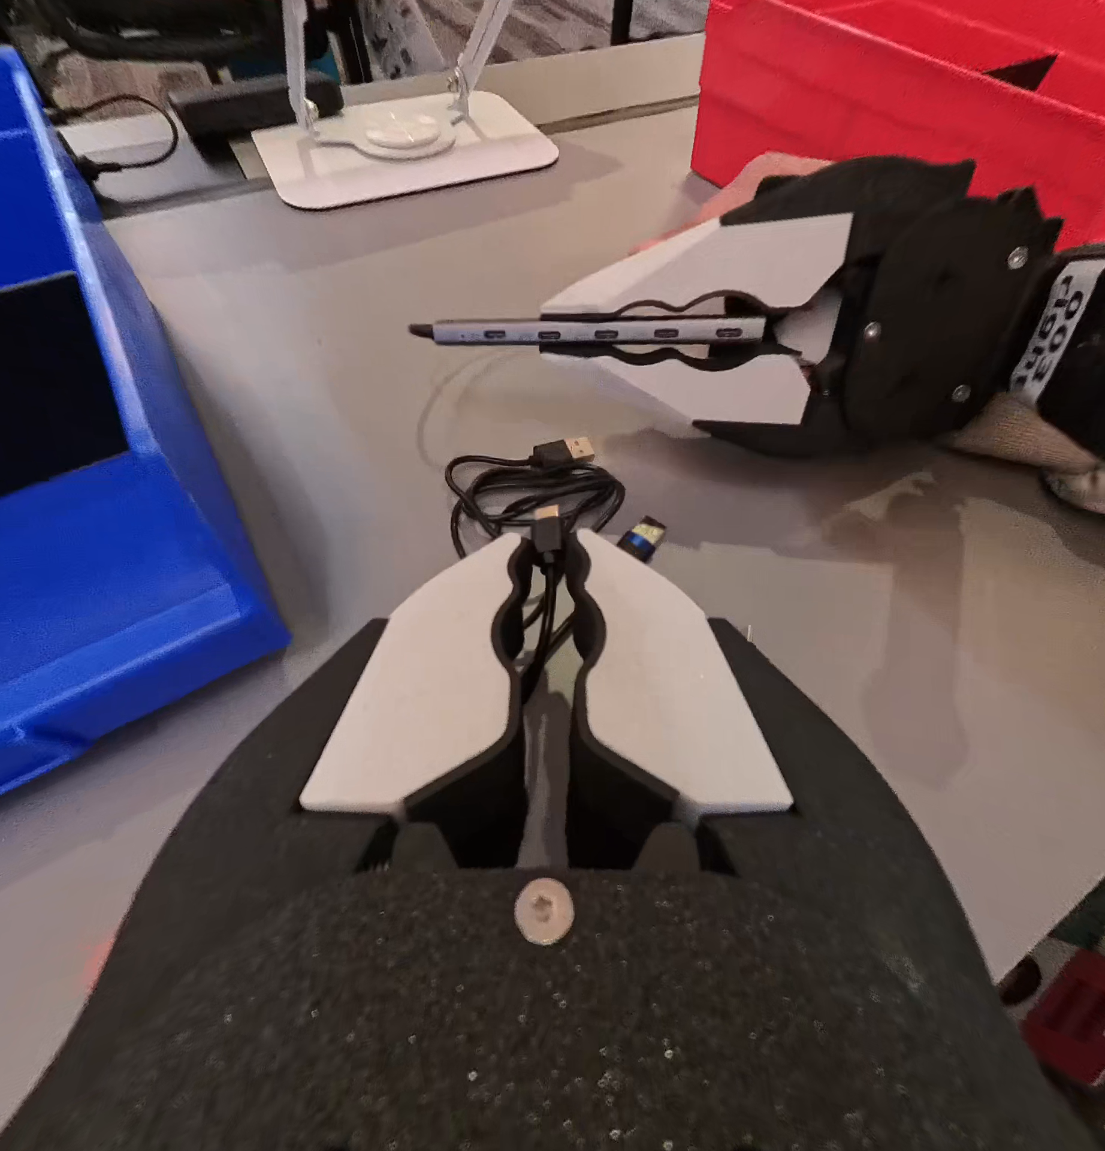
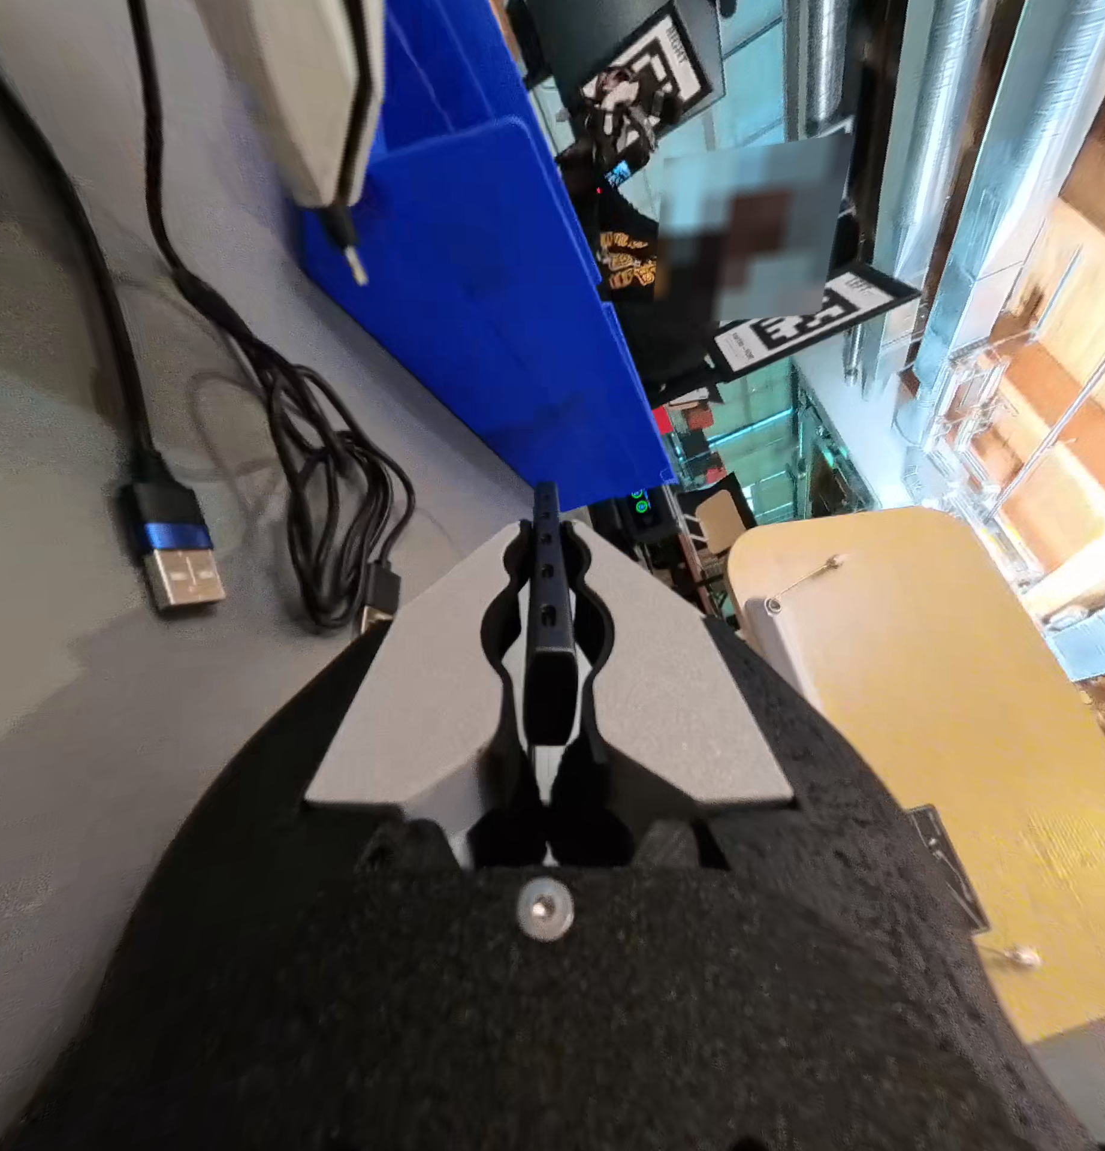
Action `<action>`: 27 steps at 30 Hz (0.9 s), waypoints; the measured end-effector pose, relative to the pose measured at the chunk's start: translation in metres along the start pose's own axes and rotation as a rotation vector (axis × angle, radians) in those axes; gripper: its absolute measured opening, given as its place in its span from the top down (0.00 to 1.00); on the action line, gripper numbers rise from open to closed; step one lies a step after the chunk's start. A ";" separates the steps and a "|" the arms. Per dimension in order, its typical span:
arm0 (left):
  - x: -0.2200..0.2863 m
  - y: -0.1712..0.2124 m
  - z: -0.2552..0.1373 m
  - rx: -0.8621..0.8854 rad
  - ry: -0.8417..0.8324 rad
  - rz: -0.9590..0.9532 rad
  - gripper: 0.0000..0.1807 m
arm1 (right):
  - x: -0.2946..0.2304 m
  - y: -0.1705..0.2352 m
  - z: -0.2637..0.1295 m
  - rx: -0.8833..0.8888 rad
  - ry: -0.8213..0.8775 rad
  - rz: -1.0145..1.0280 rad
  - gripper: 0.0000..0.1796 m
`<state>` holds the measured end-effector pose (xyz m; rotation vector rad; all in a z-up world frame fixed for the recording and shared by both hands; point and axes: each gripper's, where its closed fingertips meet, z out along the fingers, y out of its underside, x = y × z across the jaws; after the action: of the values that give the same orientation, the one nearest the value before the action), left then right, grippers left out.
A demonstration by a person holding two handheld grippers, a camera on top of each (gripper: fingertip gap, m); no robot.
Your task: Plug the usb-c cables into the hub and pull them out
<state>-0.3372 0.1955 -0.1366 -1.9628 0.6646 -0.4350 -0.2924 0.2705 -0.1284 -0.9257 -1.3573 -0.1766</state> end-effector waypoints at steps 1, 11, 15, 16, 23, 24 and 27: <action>0.001 0.001 0.001 -0.003 0.013 -0.007 0.95 | 0.000 -0.003 -0.001 0.016 0.001 0.010 0.95; 0.010 -0.001 0.005 0.004 0.026 0.043 0.95 | 0.169 -0.059 -0.055 0.158 0.128 0.706 0.95; 0.009 -0.002 0.002 0.011 0.025 0.031 0.94 | 0.266 -0.025 -0.115 0.060 0.181 0.868 0.95; 0.009 -0.002 0.002 0.013 0.027 0.028 0.95 | 0.277 0.001 -0.128 -0.021 0.160 0.905 0.95; 0.015 -0.004 0.003 0.014 0.039 0.046 0.94 | 0.235 0.231 -0.185 -0.412 0.049 1.575 0.95; 0.016 -0.004 0.004 0.013 0.039 0.052 0.94 | 0.220 0.246 -0.183 -0.418 0.009 1.672 0.95; 0.019 -0.004 0.006 0.007 0.040 0.066 0.94 | 0.173 0.273 -0.172 -0.565 -0.136 1.724 0.95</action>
<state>-0.3179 0.1899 -0.1358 -1.9245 0.7499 -0.4367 0.0467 0.4030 -0.0901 -2.2803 -0.2173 0.8726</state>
